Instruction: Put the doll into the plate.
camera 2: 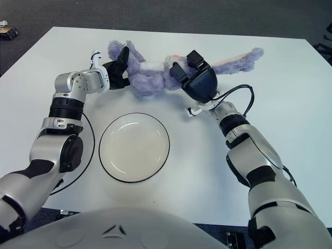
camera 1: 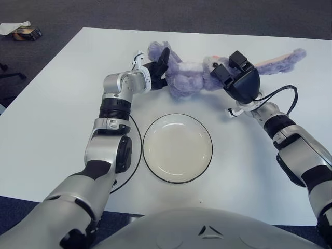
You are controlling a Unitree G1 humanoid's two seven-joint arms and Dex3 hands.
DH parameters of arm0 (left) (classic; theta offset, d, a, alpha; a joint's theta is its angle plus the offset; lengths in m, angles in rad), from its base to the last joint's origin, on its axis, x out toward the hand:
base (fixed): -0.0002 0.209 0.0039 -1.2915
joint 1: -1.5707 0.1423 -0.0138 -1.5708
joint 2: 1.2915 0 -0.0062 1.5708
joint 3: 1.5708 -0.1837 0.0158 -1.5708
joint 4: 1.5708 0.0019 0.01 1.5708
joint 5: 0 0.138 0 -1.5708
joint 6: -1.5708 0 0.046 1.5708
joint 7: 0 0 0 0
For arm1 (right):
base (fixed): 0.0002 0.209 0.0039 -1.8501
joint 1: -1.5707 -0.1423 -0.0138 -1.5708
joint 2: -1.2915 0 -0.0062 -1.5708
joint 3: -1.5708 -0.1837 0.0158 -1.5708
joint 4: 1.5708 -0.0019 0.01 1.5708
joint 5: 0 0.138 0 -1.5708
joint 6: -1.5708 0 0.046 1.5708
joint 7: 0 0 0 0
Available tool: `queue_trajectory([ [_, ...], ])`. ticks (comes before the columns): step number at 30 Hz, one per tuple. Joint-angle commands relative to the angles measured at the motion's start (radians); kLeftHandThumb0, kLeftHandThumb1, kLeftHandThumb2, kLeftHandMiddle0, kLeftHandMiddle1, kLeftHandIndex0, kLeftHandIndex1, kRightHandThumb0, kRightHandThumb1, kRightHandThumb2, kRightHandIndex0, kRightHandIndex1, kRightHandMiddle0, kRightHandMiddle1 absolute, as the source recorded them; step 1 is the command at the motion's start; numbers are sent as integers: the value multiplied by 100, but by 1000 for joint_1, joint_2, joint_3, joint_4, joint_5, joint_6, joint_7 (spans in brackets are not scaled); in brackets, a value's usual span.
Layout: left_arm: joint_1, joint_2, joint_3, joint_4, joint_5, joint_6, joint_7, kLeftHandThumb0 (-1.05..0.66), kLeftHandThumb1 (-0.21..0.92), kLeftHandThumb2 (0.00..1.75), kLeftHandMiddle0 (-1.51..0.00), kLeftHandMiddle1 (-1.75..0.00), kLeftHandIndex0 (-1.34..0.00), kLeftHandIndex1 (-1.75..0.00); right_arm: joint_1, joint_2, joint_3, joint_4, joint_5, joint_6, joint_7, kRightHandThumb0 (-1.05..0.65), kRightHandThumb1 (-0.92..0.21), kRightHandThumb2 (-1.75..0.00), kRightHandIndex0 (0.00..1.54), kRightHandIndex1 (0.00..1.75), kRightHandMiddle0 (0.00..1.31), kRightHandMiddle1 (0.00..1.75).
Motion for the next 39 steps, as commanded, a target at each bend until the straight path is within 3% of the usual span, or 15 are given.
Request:
queue_trajectory([
  [1,-18,-3,9,43,35,-58,40,-82,80,49,0,-78,0,-87,17,-13,1,-21,-13,-20,-10,0,-13,-150,79,164,52,175],
  [2,-20,-3,9,52,39,-68,42,-81,77,55,0,-96,0,-112,18,-13,1,-22,-14,-21,-10,0,-14,-150,79,164,52,175],
  [4,-24,-1,6,79,55,-100,44,-77,70,66,-2,-124,-2,-145,26,-18,2,-30,-22,-20,-10,0,-14,-149,79,164,51,175],
  [7,-25,3,-7,109,81,-154,39,-70,62,78,-7,-153,-13,-165,41,-26,7,-47,-46,-3,-10,0,-15,-149,78,164,51,175],
  [11,-26,5,-18,128,103,-192,25,-50,51,103,-15,-169,-39,-172,50,-36,13,-67,-83,32,-10,0,-15,-148,77,164,51,175],
  [12,-26,8,-22,141,108,-208,13,-48,49,107,-18,-171,-43,-173,50,-42,20,-71,-98,43,-10,0,-15,-148,77,164,51,175],
  [15,-28,12,-29,167,118,-239,-10,-16,36,124,-40,-168,-52,-174,49,-51,33,-72,-121,58,-10,0,-15,-148,77,164,51,175],
  [17,-32,15,-36,186,127,-259,-22,-9,27,134,-53,-171,-55,-169,47,-55,43,-69,-132,66,-10,0,-16,-148,76,165,51,175],
  [21,-39,15,-55,222,156,-300,-15,-2,13,151,-71,-173,-60,-168,48,-66,57,-72,-155,92,-10,0,-16,-148,75,166,51,175],
  [27,-47,1,-59,260,209,-365,63,-1,5,159,-85,-163,-59,-174,58,-77,58,-102,-184,133,-10,0,-16,-148,73,167,52,175],
  [32,-56,-15,-45,283,228,-389,132,0,2,163,-88,-168,-60,-171,61,-81,60,-107,-191,135,-10,0,-17,-147,71,167,53,175],
  [36,-54,-26,-40,282,238,-407,165,0,22,143,-61,-173,-53,-174,62,-82,60,-105,-191,131,-10,0,-17,-147,70,168,53,175],
  [39,-46,-32,-45,274,250,-432,183,0,25,140,-56,-174,-53,-174,63,-82,59,-102,-190,129,-10,0,-18,-147,70,169,53,175],
])
